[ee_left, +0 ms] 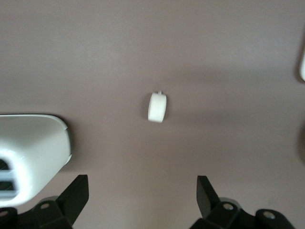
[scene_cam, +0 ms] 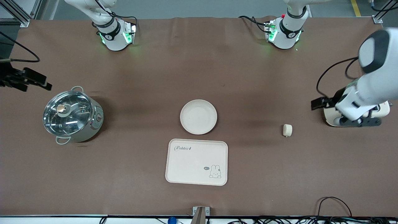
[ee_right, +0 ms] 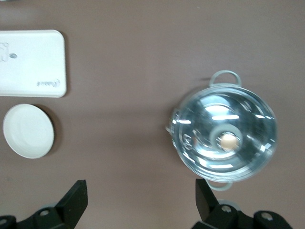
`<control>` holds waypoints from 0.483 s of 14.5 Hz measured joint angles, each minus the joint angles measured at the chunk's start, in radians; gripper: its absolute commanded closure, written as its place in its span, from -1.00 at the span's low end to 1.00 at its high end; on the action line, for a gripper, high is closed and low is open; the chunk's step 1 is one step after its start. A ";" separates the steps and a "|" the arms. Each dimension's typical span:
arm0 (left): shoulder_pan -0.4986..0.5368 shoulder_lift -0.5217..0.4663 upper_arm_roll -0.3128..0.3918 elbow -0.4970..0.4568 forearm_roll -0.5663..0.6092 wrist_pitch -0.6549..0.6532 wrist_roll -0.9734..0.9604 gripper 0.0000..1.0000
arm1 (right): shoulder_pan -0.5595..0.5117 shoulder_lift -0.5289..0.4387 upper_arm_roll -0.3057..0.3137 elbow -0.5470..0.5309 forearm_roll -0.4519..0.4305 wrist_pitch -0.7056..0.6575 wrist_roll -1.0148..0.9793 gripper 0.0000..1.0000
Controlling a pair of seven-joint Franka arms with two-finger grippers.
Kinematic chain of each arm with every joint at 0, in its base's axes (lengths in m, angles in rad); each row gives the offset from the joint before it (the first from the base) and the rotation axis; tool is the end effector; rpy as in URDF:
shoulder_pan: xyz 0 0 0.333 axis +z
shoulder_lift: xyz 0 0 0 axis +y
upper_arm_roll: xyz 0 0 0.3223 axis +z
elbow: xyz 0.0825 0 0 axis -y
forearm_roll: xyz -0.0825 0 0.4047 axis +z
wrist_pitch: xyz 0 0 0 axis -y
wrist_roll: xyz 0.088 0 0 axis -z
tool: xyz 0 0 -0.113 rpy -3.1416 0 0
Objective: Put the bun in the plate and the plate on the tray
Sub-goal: 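Grasp the bun with the left gripper while the right gripper reaches the plate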
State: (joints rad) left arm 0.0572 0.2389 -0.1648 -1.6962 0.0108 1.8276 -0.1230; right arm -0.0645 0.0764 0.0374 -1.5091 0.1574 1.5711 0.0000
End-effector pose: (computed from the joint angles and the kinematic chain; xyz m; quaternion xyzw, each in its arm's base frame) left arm 0.6361 -0.0606 0.4396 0.9985 0.0073 -0.0534 0.0083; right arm 0.5993 0.0006 0.6118 -0.9967 0.0141 0.0061 0.0801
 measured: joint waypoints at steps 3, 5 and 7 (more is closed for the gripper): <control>0.000 0.077 0.000 -0.110 0.010 0.198 -0.046 -1.00 | 0.074 0.090 0.006 -0.039 0.069 0.119 0.046 -1.00; 0.000 0.130 0.000 -0.155 0.010 0.305 -0.081 -1.00 | 0.121 0.157 0.007 -0.063 0.086 0.204 0.054 -1.00; 0.000 0.192 0.000 -0.178 0.011 0.385 -0.100 -1.00 | 0.169 0.220 0.008 -0.069 0.127 0.264 0.078 -1.00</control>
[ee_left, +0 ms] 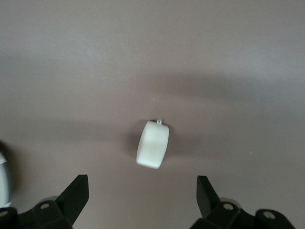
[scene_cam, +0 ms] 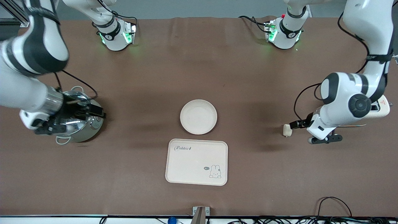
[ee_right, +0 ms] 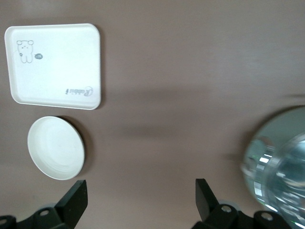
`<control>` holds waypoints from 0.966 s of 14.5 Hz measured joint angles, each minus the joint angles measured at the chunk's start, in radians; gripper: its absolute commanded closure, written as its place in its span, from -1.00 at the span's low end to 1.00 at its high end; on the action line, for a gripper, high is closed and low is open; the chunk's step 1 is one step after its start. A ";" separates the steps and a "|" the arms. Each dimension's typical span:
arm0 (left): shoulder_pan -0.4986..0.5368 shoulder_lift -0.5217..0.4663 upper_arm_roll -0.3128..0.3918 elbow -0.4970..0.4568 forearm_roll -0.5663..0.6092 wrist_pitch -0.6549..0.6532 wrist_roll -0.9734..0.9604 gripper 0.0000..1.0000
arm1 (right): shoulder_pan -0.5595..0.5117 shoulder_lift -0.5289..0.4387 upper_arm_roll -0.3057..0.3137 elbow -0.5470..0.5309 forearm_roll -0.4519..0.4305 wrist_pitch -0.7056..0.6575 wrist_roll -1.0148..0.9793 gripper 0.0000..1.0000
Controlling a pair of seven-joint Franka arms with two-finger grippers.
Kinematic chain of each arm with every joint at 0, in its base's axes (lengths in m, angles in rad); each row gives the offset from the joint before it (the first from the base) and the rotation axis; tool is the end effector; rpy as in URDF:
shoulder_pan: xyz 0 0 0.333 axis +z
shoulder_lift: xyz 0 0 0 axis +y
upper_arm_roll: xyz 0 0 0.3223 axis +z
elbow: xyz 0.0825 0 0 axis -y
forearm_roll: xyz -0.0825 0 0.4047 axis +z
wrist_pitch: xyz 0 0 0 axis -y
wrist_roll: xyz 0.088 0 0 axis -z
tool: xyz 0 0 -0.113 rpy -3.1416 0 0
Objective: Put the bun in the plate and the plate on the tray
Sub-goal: 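Grasp the bun with the left gripper while the right gripper reaches the plate, then set the bun on the plate while the right gripper grips the plate rim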
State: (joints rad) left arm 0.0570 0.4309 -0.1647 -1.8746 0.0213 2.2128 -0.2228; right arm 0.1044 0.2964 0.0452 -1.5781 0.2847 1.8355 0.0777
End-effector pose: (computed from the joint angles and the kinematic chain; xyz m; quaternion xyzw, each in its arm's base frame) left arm 0.6396 -0.0635 0.2641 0.9971 0.0566 -0.0470 0.0188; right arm 0.6578 0.1205 0.4623 -0.9896 0.0050 0.0353 0.1396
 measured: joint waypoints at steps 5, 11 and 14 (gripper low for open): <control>0.002 0.132 0.000 -0.002 0.000 0.111 -0.006 -0.77 | 0.097 0.132 0.001 -0.007 0.094 0.148 0.030 -1.00; 0.004 0.184 0.000 0.000 0.000 0.135 -0.018 0.30 | 0.258 0.189 0.002 -0.121 0.106 0.329 0.059 -1.00; 0.005 0.181 -0.005 0.003 0.000 0.119 -0.100 0.37 | 0.308 0.190 0.002 -0.192 0.134 0.422 0.067 -1.00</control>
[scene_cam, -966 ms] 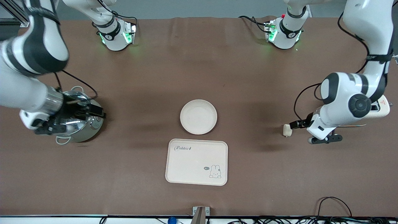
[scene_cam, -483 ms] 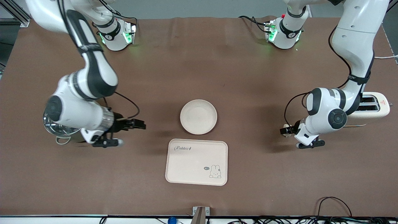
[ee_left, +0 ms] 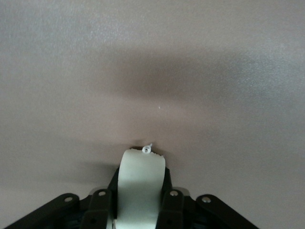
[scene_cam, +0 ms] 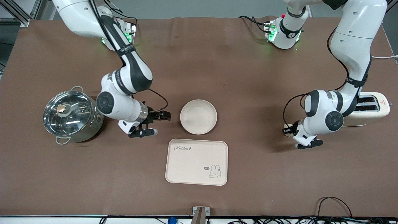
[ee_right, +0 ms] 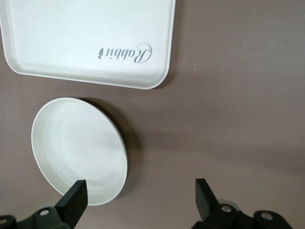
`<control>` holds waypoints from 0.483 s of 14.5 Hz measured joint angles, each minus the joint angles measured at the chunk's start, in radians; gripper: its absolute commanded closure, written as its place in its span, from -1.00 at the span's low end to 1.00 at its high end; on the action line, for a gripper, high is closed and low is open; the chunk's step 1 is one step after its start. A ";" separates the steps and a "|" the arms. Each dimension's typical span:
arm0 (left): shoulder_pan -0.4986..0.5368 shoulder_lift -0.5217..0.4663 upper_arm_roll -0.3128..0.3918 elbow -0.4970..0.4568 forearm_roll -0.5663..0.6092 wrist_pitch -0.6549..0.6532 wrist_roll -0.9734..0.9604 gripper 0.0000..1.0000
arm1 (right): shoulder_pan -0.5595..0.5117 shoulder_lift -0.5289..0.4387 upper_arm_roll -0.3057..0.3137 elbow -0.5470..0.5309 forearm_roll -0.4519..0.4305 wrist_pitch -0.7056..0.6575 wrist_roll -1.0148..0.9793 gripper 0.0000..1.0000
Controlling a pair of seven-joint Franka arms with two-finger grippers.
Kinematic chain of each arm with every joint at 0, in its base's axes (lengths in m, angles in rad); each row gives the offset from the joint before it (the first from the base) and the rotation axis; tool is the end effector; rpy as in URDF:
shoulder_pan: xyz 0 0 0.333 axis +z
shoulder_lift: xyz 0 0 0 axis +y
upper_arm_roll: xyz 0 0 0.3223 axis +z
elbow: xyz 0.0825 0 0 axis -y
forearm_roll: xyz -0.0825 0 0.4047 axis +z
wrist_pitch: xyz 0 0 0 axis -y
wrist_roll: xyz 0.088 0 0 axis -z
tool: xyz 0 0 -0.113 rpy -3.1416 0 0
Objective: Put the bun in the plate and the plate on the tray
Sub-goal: 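Set the bun on the plate while the right gripper grips the plate rim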
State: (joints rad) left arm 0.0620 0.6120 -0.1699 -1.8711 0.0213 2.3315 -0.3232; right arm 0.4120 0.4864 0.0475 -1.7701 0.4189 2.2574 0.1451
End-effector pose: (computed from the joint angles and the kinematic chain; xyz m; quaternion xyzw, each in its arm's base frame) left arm 0.6335 -0.0657 0.1599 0.9904 0.1108 -0.0787 0.0262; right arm 0.6040 0.3104 0.2768 -0.9849 -0.0201 0.0514 0.1639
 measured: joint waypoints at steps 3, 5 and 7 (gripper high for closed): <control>-0.004 -0.001 -0.092 0.016 0.000 -0.026 -0.176 0.37 | 0.053 0.007 0.000 -0.098 0.064 0.169 0.000 -1.00; -0.012 -0.002 -0.172 0.047 0.000 -0.030 -0.310 0.36 | 0.095 0.022 0.001 -0.127 0.090 0.227 0.000 -1.00; -0.029 -0.003 -0.249 0.087 0.000 -0.035 -0.449 0.31 | 0.141 0.045 0.001 -0.137 0.111 0.284 0.002 -1.00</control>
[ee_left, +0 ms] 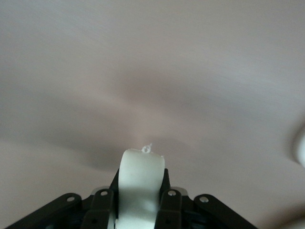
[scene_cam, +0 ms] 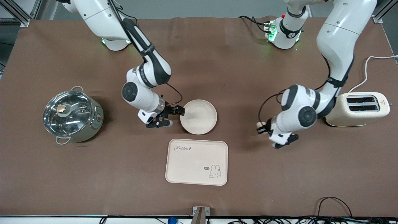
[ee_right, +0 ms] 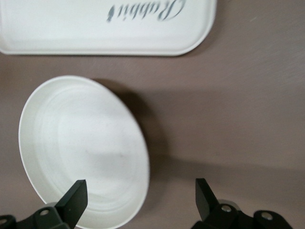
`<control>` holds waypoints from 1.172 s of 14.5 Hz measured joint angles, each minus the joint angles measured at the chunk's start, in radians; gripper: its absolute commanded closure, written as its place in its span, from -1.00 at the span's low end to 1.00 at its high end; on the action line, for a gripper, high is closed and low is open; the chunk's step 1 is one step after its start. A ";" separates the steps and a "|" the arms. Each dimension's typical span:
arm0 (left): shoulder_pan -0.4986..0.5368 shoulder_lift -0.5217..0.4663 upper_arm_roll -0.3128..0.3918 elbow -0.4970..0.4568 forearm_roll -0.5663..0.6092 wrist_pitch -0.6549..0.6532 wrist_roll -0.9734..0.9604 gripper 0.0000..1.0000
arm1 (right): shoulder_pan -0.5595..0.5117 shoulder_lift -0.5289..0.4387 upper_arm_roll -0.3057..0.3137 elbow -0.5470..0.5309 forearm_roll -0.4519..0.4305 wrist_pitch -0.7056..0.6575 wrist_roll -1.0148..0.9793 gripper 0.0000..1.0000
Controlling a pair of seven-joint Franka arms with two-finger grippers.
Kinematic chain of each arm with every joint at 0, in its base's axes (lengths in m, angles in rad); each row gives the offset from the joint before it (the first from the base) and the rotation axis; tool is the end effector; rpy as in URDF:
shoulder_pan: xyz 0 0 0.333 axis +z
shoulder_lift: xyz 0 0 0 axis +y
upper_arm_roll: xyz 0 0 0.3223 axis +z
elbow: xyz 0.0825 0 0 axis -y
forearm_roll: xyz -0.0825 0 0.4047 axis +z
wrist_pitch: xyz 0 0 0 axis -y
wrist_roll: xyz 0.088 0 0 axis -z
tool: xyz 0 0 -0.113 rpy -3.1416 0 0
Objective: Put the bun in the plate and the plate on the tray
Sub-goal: 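Set the bun on the plate while the right gripper grips the plate rim, then carry the plate onto the tray while the left gripper retracts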
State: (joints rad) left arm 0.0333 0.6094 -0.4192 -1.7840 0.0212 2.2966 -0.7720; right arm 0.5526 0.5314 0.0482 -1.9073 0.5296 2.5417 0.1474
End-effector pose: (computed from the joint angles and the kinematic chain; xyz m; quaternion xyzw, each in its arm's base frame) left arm 0.6284 -0.2342 0.2196 0.9703 0.2139 -0.0794 0.0800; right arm 0.5455 0.3668 0.2097 -0.9842 -0.0096 0.0176 0.1761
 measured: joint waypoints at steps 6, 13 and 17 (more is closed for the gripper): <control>-0.219 0.063 -0.044 0.128 -0.001 -0.003 -0.297 0.30 | 0.049 0.086 -0.006 -0.009 0.004 0.118 0.022 -0.56; -0.383 0.242 -0.025 0.219 0.000 0.175 -0.435 -0.99 | 0.045 0.090 -0.013 -0.007 0.005 0.124 0.023 0.43; -0.437 0.227 0.039 0.265 0.004 0.161 -0.450 -1.00 | 0.047 0.091 -0.012 -0.007 0.006 0.138 0.023 0.93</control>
State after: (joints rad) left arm -0.4034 0.8365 -0.3798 -1.5186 0.0249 2.4576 -1.2218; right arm 0.5993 0.6227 0.0367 -1.9144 0.5353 2.6800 0.1701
